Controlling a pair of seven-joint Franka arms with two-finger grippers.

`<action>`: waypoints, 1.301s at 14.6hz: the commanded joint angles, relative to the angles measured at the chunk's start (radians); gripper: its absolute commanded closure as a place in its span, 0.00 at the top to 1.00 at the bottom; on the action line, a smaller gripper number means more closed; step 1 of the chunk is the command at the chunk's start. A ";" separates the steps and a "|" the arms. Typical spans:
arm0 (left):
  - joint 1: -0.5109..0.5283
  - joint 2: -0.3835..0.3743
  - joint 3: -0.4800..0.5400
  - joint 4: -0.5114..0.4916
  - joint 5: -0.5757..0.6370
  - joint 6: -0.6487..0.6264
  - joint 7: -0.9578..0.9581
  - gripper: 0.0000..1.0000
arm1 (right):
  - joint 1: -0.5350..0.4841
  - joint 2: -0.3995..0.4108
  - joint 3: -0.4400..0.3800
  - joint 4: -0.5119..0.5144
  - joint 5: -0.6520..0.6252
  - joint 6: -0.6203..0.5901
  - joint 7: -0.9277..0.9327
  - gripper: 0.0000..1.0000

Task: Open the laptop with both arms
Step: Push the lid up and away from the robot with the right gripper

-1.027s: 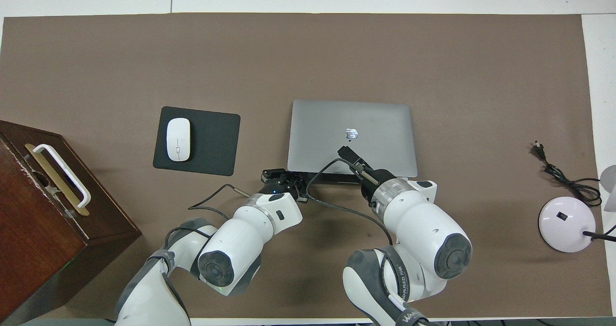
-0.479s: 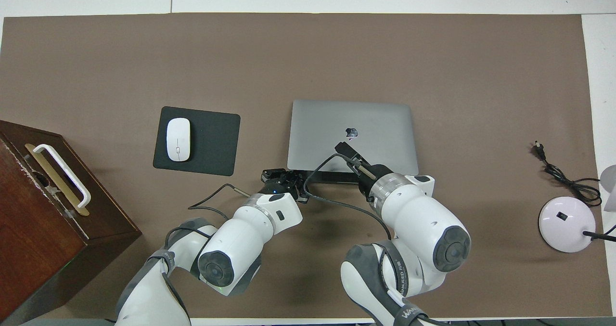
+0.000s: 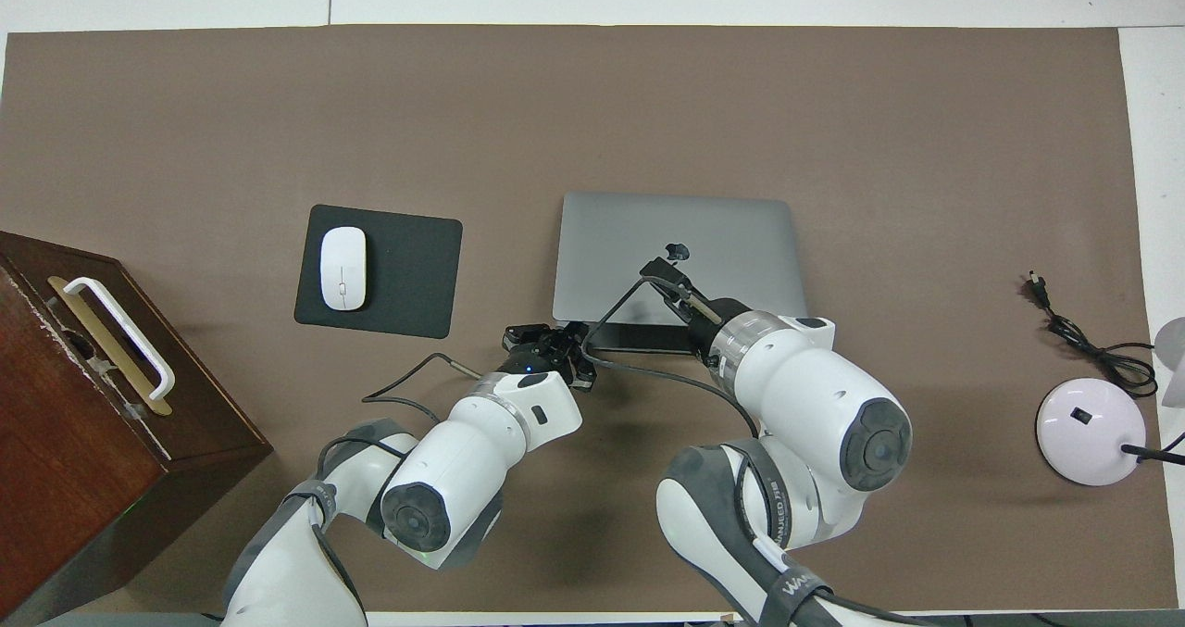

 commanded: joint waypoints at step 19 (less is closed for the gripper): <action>-0.012 0.035 0.013 0.004 0.006 0.017 0.013 0.00 | -0.125 0.109 -0.002 0.273 0.003 -0.222 -0.129 0.99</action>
